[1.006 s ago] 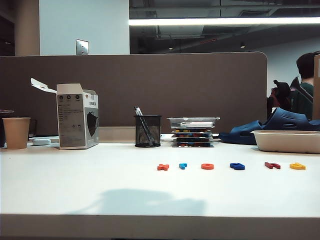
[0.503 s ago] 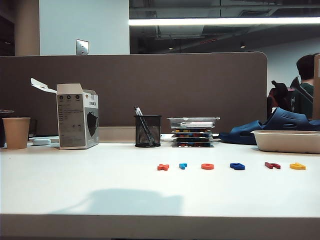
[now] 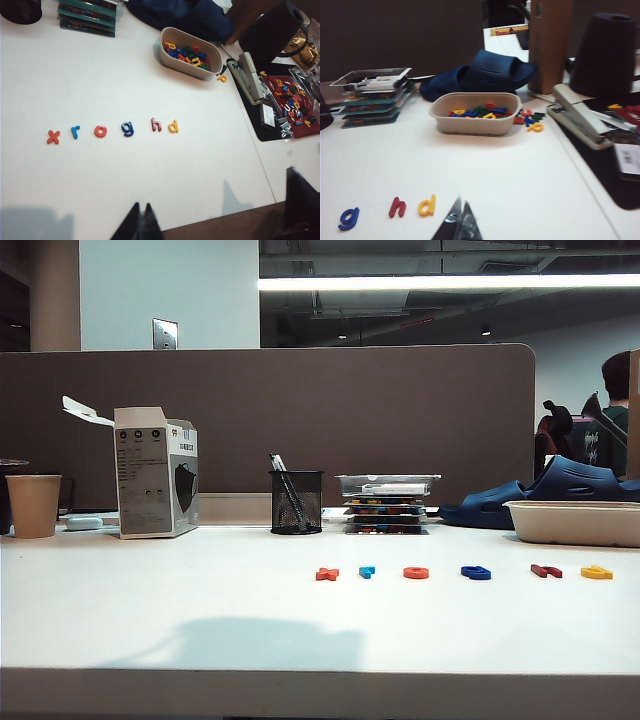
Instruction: Select the appropriate letters from the row of letter magnets placed on the table to arrange into the word "dog".
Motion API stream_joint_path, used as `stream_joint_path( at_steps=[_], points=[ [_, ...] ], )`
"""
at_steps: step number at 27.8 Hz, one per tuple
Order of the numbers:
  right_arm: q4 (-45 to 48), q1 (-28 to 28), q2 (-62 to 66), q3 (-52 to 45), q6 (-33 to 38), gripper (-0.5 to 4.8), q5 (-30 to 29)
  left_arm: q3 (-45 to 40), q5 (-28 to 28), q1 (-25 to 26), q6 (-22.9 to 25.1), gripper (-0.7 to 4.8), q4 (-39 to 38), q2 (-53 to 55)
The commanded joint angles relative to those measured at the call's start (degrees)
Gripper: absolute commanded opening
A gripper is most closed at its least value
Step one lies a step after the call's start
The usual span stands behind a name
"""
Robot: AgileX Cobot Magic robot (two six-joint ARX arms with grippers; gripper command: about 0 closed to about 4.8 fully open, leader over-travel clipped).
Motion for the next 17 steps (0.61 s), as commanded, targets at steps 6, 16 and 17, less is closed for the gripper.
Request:
stream_joint_path(
  at_steps=[6,16,17],
  points=[
    [-6.67,0.17,15.82,13.60,-0.07,-0.05,0.81,0.11,-0.55,0.07,0.07,-0.06,0.17,-0.17],
    [-17.42,3.76,45.92,34.97,-0.07,0.04,0.13,0.11,-0.55,0.07,0.09,-0.06,0.17,-0.15],
    [-18.58,4.92,51.39,37.86,-0.07,0.34,0.13,0.11,-0.37,0.07,0.09,-0.05,0.17,-0.15]
  ],
)
